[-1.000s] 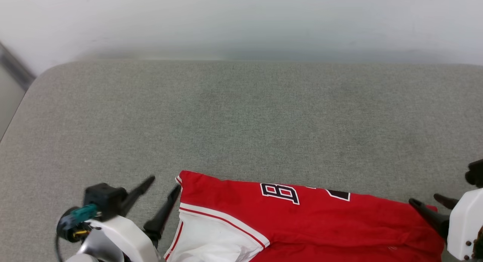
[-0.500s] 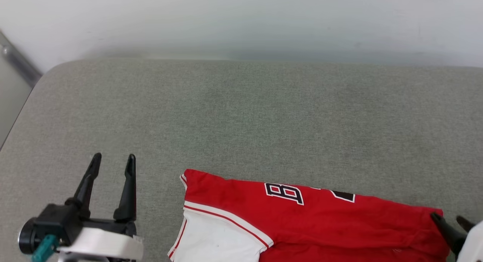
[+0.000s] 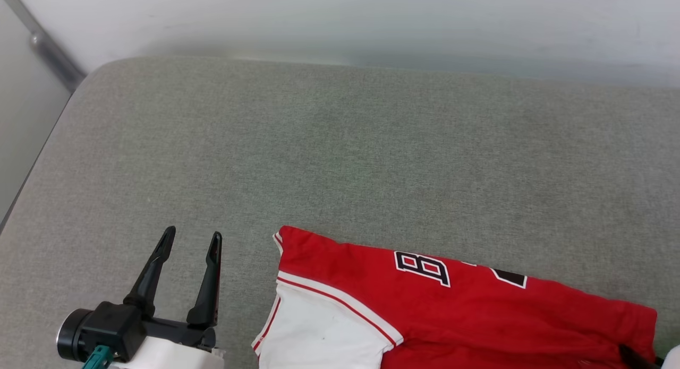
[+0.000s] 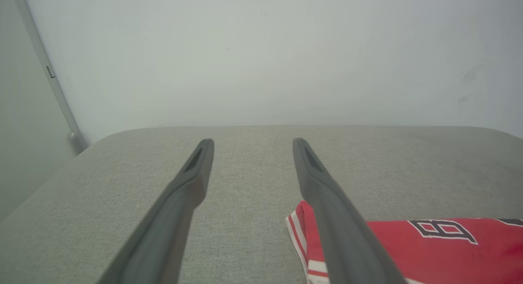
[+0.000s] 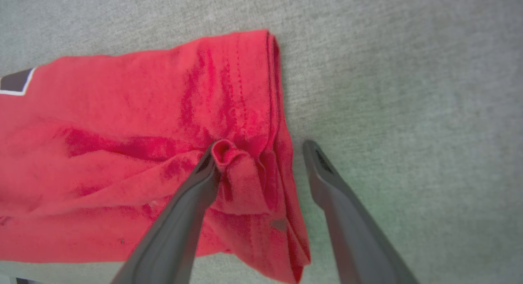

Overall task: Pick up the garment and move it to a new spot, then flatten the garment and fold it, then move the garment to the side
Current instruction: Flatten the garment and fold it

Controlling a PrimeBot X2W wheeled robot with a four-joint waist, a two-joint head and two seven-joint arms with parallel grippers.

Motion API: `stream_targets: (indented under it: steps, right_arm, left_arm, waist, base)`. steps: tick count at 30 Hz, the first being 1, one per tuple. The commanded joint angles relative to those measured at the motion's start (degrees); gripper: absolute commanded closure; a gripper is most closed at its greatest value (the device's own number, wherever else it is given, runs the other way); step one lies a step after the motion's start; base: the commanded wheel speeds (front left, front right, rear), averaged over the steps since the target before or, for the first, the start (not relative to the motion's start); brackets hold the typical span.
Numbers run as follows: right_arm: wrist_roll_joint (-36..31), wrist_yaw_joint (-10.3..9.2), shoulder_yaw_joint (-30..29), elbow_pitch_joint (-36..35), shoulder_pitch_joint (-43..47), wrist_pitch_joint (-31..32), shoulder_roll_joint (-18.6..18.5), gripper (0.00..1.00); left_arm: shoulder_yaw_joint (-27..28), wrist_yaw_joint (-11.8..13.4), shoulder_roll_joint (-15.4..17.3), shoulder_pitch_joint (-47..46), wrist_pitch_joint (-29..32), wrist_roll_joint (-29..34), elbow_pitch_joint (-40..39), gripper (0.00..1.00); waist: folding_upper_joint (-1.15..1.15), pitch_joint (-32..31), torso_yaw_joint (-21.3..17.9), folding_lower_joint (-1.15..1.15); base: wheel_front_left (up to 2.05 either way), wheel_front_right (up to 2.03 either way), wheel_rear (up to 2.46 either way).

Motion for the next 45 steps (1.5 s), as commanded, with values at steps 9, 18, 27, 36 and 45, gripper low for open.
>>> stream_targets:
  steps: [9,18,27,36,45]
  right_arm:
    - [4.50,0.08,5.77,4.49,1.62,3.16,1.89,0.00]
    - [3.75,0.09,7.44,6.08,0.84,0.08,2.08,1.00]
    - [1.18,-0.07,1.88,7.11,-1.72,-4.72,-1.94,1.00]
    - [-2.24,-0.05,-3.61,9.97,-5.08,-7.31,-4.84,1.00]
    - [0.88,-0.01,2.16,3.43,-2.31,-3.07,-3.78,1.00]
  left_arm:
    - [3.63,-4.15,-3.74,-1.08,-0.11,3.77,1.70,0.00]
    - [4.76,-5.02,-4.50,-0.95,-0.11,4.81,2.29,0.00]
    - [4.50,-5.16,-4.32,-0.06,-0.12,5.21,2.44,0.00]
    - [3.69,-5.18,-3.79,0.20,-0.12,4.89,2.84,0.00]
    - [3.36,-5.18,-4.05,1.71,-0.12,4.30,3.23,0.00]
  waist:
    - [0.00,1.31,1.79,0.00]
    - [0.00,0.69,1.13,0.00]
    - [0.00,-0.26,0.18,0.00]
    - [0.00,-1.27,-0.58,0.00]
    - [0.00,-4.70,-1.58,0.00]
  base:
    - [0.00,0.00,0.00]
    - [0.00,0.00,0.00]
    - [0.00,0.00,0.00]
    - [0.00,0.00,0.00]
    - [0.00,0.00,0.00]
